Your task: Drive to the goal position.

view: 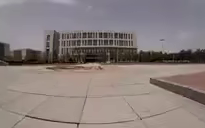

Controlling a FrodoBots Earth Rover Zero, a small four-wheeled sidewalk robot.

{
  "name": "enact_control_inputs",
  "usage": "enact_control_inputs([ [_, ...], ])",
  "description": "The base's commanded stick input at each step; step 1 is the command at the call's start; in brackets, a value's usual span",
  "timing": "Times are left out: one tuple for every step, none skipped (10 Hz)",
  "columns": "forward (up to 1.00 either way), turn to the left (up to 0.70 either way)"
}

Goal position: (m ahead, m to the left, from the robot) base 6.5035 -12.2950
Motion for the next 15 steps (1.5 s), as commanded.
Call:
enact_control_inputs([
  [1.0,-0.4],
  [1.0,-0.26],
  [1.0,-0.07],
  [1.0,0.0],
  [1.0,0.0],
  [1.0,0.0],
  [1.0,-0.01],
  [1.0,-0.15],
  [1.0,-0.37],
  [1.0,-0.39],
  [1.0,-0.4],
  [1.0,-0.4],
  [1.0,-0.4],
  [1.0,-0.4],
  [1.0,-0.4],
])
